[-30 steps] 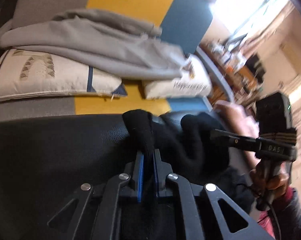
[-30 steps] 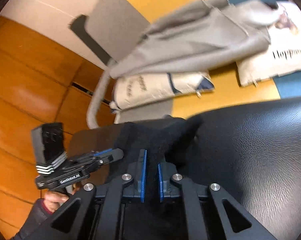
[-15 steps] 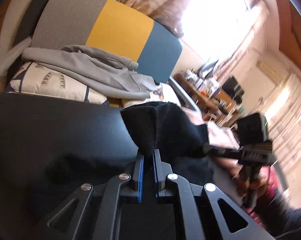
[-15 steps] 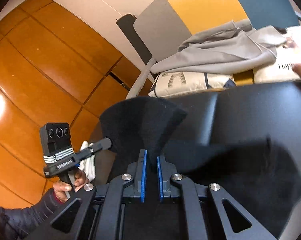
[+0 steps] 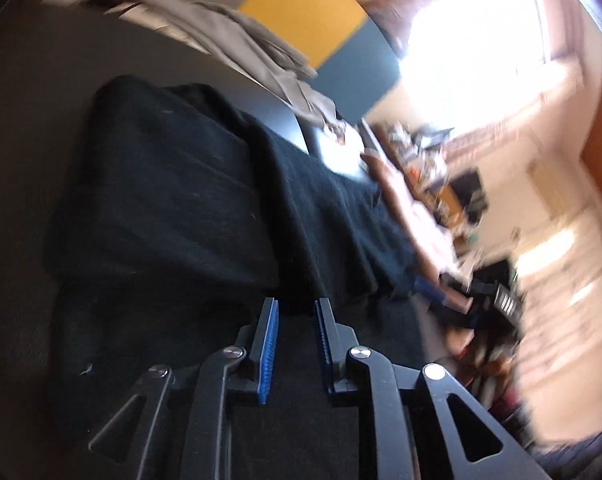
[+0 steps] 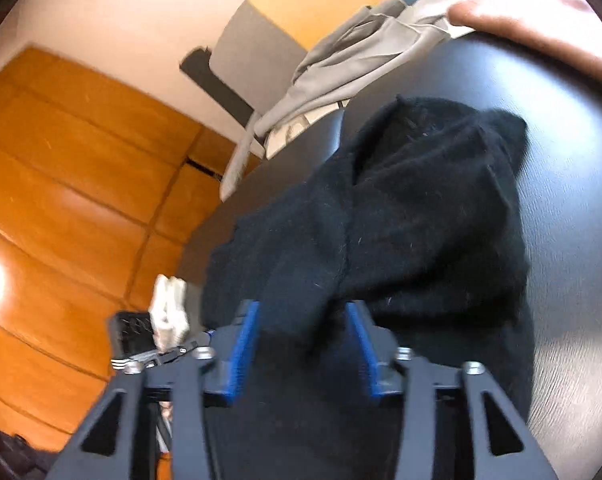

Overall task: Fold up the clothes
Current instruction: 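Lower the folded sweater onto the seat and press it with both tools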

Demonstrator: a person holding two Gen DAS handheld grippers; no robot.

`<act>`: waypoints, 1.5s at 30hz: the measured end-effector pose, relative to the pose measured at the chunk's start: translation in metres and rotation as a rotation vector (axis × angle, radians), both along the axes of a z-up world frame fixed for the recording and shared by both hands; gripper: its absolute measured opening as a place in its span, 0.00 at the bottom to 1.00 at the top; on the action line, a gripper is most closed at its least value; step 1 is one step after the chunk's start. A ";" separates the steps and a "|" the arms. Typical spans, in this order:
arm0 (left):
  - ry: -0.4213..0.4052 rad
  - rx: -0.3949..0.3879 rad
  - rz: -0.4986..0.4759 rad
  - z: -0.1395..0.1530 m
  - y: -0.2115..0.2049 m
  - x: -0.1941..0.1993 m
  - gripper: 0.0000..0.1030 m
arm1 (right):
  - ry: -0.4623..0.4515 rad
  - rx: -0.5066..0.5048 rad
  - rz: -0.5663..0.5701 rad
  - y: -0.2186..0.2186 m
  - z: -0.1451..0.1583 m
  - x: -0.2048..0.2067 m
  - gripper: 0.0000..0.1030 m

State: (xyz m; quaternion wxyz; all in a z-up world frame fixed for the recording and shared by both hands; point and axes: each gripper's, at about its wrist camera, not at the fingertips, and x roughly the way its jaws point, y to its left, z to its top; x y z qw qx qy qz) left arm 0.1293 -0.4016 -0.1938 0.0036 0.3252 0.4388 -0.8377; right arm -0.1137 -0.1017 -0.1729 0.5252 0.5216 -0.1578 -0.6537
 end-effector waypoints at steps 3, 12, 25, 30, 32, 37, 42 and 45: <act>0.038 0.089 0.043 0.001 -0.015 -0.001 0.23 | -0.010 0.000 -0.037 -0.002 -0.002 -0.001 0.52; -0.051 -0.031 -0.010 0.009 -0.005 -0.054 0.29 | 0.017 0.090 -0.031 -0.049 -0.017 -0.017 0.52; -0.007 -0.149 -0.059 0.031 0.009 -0.053 0.03 | 0.327 0.252 -0.004 -0.059 0.024 0.003 0.05; -0.130 -0.164 -0.081 -0.002 0.010 -0.047 0.03 | 0.292 0.347 0.003 -0.051 -0.010 0.002 0.04; -0.130 -0.168 -0.077 -0.003 0.010 -0.042 0.03 | 0.289 0.346 -0.016 -0.048 -0.009 0.000 0.04; -0.128 -0.244 -0.010 0.022 0.000 -0.032 0.10 | 0.369 0.359 -0.049 -0.045 0.012 -0.003 0.05; -0.031 -0.289 0.033 0.058 -0.010 -0.058 0.19 | 0.489 0.260 -0.061 -0.073 0.047 -0.015 0.07; -0.036 -0.329 0.025 0.063 -0.014 -0.094 0.19 | 0.532 0.270 -0.020 -0.110 0.044 -0.021 0.13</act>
